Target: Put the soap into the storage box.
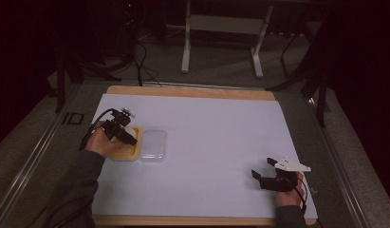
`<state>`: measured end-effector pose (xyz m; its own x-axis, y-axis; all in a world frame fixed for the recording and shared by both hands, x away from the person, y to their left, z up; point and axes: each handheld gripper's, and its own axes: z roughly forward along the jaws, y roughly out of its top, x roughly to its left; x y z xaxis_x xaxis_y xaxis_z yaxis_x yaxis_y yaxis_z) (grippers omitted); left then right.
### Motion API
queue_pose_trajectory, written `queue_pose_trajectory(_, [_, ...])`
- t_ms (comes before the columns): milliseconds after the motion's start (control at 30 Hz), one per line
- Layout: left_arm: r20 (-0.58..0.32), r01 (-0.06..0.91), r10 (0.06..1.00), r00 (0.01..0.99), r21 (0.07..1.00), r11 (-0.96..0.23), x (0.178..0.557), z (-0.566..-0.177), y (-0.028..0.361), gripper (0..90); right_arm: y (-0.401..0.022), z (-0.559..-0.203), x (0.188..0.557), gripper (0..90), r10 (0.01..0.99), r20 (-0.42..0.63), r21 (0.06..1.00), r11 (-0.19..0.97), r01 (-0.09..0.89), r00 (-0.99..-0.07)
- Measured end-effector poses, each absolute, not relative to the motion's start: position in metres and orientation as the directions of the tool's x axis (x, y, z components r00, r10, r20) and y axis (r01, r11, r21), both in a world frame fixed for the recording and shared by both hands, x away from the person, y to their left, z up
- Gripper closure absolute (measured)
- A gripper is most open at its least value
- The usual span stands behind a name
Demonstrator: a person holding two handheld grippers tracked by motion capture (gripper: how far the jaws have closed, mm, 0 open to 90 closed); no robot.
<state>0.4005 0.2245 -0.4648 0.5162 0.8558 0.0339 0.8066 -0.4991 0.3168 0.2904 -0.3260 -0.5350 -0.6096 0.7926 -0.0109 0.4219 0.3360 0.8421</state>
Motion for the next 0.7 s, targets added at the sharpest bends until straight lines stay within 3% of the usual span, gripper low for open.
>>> queue_pose_trajectory(700, [0.108,0.734,0.762,0.639,0.212,-0.645,0.4039,-0.4748,0.2219,25.6,-0.3257,-0.5350,0.2905,15.0,0.794,-0.012,0.840,0.338,0.424,-0.608])
